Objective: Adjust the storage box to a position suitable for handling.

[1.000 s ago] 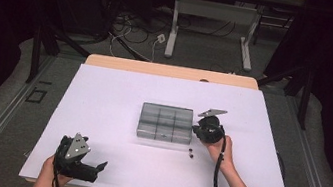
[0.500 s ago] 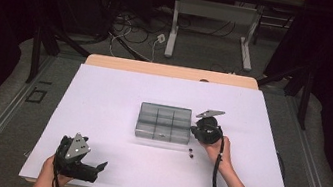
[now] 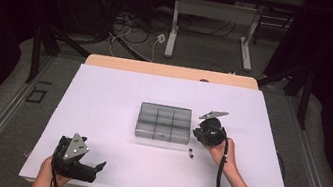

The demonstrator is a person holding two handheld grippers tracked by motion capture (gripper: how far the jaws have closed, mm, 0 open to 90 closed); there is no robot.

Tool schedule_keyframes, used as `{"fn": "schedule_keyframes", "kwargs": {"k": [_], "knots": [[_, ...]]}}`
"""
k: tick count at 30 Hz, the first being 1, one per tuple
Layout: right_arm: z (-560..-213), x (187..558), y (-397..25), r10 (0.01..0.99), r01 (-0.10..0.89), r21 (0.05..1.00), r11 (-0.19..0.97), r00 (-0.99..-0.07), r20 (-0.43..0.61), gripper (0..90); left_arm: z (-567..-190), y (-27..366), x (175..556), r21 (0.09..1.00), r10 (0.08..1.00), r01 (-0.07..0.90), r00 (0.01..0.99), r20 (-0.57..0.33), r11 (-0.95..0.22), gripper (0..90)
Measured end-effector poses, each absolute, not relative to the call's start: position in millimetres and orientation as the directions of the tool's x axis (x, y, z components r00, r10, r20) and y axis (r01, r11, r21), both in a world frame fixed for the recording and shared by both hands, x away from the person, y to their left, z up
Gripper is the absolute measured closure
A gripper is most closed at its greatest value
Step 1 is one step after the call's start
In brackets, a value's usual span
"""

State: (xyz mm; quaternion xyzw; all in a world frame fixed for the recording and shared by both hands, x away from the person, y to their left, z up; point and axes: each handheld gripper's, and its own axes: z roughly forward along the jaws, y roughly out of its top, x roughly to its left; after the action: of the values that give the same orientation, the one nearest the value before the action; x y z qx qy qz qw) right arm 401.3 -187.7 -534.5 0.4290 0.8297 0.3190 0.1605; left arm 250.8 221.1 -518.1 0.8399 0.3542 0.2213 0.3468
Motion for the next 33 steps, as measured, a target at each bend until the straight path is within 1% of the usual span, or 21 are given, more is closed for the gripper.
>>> {"fn": "schedule_keyframes", "kwargs": {"k": [4,6,7,8,9,10,11,12,13,14,15,16,17,18,19,20,21,22,23,26,33], "knots": [[-531,397,-190,0.807,0.607,0.655,0.449,-0.591,-0.006,77.5,-518,221,251,0.739,0.747,0.440,0.652,0.128,-0.510,0.2],[-528,392,-194,0.789,0.600,0.647,0.471,-0.614,-0.006,71.0,-518,220,251,0.738,0.747,0.440,0.652,0.128,-0.511,0.2],[-528,392,-194,0.789,0.600,0.647,0.471,-0.614,-0.006,71.0,-518,220,251,0.738,0.747,0.440,0.652,0.128,-0.511,0.2],[-521,387,-196,0.778,0.631,0.590,0.503,-0.628,0.009,65.9,-518,220,251,0.739,0.748,0.440,0.651,0.127,-0.509,0.2],[-521,387,-196,0.778,0.631,0.590,0.503,-0.628,0.009,65.9,-518,220,251,0.739,0.748,0.440,0.651,0.127,-0.509,0.2],[-522,384,-196,0.767,0.606,0.627,0.490,-0.641,0.020,60.2,-518,220,251,0.738,0.747,0.441,0.653,0.127,-0.511,0.2],[-522,384,-196,0.767,0.606,0.627,0.490,-0.641,0.020,60.2,-518,220,251,0.738,0.747,0.441,0.653,0.127,-0.511,0.2],[-519,379,-197,0.761,0.614,0.605,0.507,-0.649,0.022,51.1,-518,220,251,0.734,0.746,0.444,0.654,0.126,-0.513,0.2],[-519,379,-197,0.761,0.614,0.605,0.507,-0.649,0.022,51.1,-518,220,251,0.734,0.746,0.444,0.654,0.126,-0.513,0.2],[-518,377,-196,0.758,0.619,0.599,0.507,-0.651,0.032,44.1,-518,220,251,0.739,0.747,0.441,0.652,0.127,-0.510,0.2],[-518,377,-196,0.758,0.619,0.599,0.507,-0.651,0.032,44.1,-518,220,251,0.739,0.747,0.441,0.652,0.127,-0.510,0.2],[-516,373,-196,0.749,0.613,0.597,0.516,-0.661,0.031,38.4,-518,220,251,0.740,0.749,0.440,0.651,0.128,-0.508,0.2],[-516,373,-196,0.749,0.613,0.597,0.516,-0.661,0.031,38.4,-518,220,251,0.740,0.749,0.440,0.651,0.128,-0.508,0.2],[-513,370,-195,0.751,0.625,0.580,0.523,-0.660,0.033,33.2,-518,220,250,0.740,0.749,0.442,0.650,0.125,-0.507,0.2],[-513,370,-195,0.751,0.625,0.580,0.523,-0.660,0.033,33.2,-518,220,250,0.741,0.748,0.439,0.651,0.128,-0.508,0.2],[-512,366,-193,0.743,0.615,0.587,0.526,-0.668,0.035,29.3,-518,220,250,0.738,0.750,0.447,0.650,0.120,-0.506,0.2],[-512,366,-193,0.743,0.615,0.587,0.526,-0.668,0.035,29.3,-518,220,250,0.738,0.750,0.447,0.650,0.120,-0.506,0.2],[-511,363,-191,0.736,0.615,0.579,0.535,-0.676,0.038,26.3,-518,221,251,0.736,0.748,0.441,0.650,0.132,-0.513,0.2],[-511,363,-191,0.736,0.615,0.579,0.535,-0.676,0.038,26.3,-518,221,251,0.736,0.748,0.441,0.650,0.132,-0.513,0.2],[-510,355,-187,0.713,0.596,0.581,0.554,-0.700,0.038,20.4,-518,220,251,0.735,0.747,0.445,0.652,0.126,-0.512,0.2],[-509,347,-177,0.668,0.578,0.575,0.578,-0.741,0.073,14.0,-519,219,250,0.736,0.747,0.443,0.653,0.126,-0.511,0.2]]}}
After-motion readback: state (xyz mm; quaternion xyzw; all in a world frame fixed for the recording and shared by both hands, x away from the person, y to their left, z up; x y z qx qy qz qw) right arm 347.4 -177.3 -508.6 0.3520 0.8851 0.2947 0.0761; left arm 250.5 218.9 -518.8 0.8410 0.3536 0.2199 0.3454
